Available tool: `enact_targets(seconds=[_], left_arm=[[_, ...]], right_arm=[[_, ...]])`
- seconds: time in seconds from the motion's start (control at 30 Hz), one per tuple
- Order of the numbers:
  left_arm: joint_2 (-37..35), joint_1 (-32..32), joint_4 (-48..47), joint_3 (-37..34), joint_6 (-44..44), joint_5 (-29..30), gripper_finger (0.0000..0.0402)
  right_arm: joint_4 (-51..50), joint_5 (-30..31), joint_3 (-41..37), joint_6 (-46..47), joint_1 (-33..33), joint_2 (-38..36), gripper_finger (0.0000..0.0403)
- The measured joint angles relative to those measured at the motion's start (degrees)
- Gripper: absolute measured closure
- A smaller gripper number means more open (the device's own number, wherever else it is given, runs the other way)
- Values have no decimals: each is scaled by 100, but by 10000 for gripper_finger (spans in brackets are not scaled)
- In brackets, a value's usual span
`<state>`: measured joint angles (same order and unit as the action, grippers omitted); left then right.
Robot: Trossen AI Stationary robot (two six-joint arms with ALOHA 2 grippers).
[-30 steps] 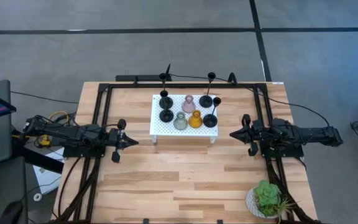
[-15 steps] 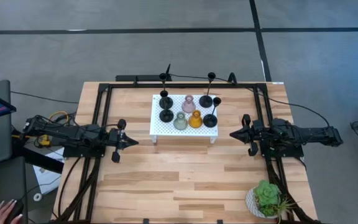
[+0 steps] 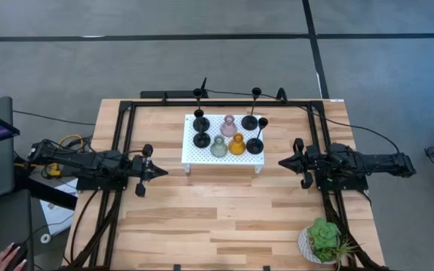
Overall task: Pick & Place candle stick holders
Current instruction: Return to Home Position
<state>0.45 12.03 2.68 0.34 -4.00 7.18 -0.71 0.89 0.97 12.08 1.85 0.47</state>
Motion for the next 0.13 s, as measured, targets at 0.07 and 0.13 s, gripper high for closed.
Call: enact_targets(seconds=[0.07, 0.13], left_arm=[[0, 0, 0, 0, 0, 2, 395], [0, 0, 0, 0, 0, 0, 395]], right_arm=[[0, 0, 0, 0, -2, 0, 403], [0, 0, 0, 0, -2, 0, 403]])
